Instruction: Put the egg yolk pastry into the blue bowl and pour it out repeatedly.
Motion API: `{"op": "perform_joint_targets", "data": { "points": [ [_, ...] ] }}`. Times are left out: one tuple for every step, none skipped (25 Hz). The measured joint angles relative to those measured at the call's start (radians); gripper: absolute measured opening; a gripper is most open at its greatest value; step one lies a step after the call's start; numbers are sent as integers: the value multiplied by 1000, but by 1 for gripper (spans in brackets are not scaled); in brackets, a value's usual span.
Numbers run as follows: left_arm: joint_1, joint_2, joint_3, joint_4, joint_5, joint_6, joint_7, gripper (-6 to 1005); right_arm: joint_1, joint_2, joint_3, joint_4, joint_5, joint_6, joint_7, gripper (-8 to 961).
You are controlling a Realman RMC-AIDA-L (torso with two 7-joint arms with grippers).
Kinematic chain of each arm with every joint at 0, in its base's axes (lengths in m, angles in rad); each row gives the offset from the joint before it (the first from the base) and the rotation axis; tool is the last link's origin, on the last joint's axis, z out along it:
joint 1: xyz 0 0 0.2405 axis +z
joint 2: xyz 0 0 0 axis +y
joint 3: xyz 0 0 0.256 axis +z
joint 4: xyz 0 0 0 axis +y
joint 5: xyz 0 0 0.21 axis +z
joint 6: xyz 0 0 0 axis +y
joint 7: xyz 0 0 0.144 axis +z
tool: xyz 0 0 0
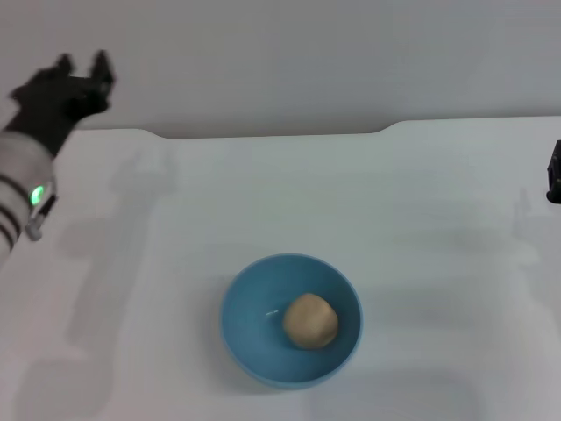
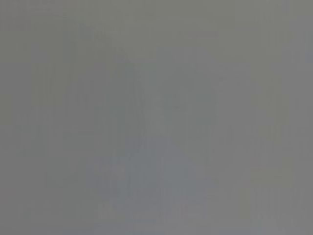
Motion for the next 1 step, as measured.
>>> {"op": "perform_joint_targets", "data": {
  "points": [
    [5, -1, 31, -74, -1, 147, -6, 434, 2, 0, -1, -3, 0, 0, 0, 267]
  ]
}}
